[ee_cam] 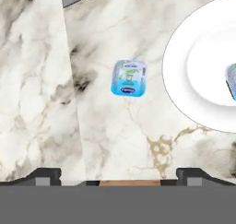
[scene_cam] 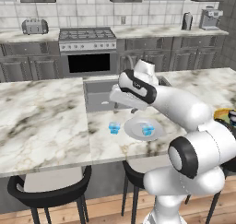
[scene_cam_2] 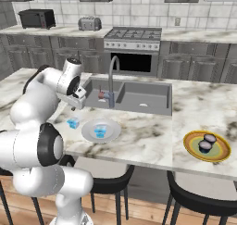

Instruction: Place two yogurt containers on each plate.

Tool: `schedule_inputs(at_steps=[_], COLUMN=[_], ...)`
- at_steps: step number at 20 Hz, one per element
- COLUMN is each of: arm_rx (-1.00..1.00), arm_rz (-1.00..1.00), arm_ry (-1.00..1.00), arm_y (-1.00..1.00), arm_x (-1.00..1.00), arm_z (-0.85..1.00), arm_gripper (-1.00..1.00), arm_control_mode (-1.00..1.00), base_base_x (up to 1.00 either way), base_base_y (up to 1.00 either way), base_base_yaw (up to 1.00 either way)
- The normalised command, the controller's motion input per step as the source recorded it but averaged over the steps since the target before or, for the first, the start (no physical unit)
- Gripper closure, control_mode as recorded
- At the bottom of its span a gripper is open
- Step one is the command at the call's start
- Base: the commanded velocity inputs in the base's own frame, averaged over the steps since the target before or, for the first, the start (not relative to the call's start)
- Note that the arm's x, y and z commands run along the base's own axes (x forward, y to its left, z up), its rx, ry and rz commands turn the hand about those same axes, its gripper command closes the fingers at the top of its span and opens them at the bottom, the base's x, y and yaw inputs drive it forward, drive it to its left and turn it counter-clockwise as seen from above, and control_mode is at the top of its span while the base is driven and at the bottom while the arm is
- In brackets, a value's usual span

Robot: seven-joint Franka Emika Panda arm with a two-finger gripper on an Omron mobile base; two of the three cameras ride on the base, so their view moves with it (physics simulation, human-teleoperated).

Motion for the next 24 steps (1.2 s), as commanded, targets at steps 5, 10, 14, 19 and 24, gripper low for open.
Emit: schedule_inputs(at_steps=[5, 10, 14, 19, 24], arm_rx=[-0.15, -0.13, -0.06, -0.02, 0.00], arm_rz=[-0.34, -0.34, -0.15, 0.00, 0.00], arm_ry=[0.02, 0.03, 0.06, 0.07, 0.15], arm_y=[0.39, 0.16, -0.06, -0.07, 0.00], arm_x=[-0.21, -0.03, 0.04, 0.18, 0.36], arm_z=[-0.23, -0.22, -0.03, -0.18, -0.34], arm_gripper=[-1.00, -1.00, -1.00, -1.00, -1.00], arm_control_mode=[-1.00, -1.00, -1.00, -1.00, -1.00], base_base_x=[0.00, 0.00, 0.00, 0.00, 0.00], base_base_y=[0.00, 0.00, 0.00, 0.00, 0.00], base_base_yaw=[0.00, 0.00, 0.00, 0.00, 0.00])
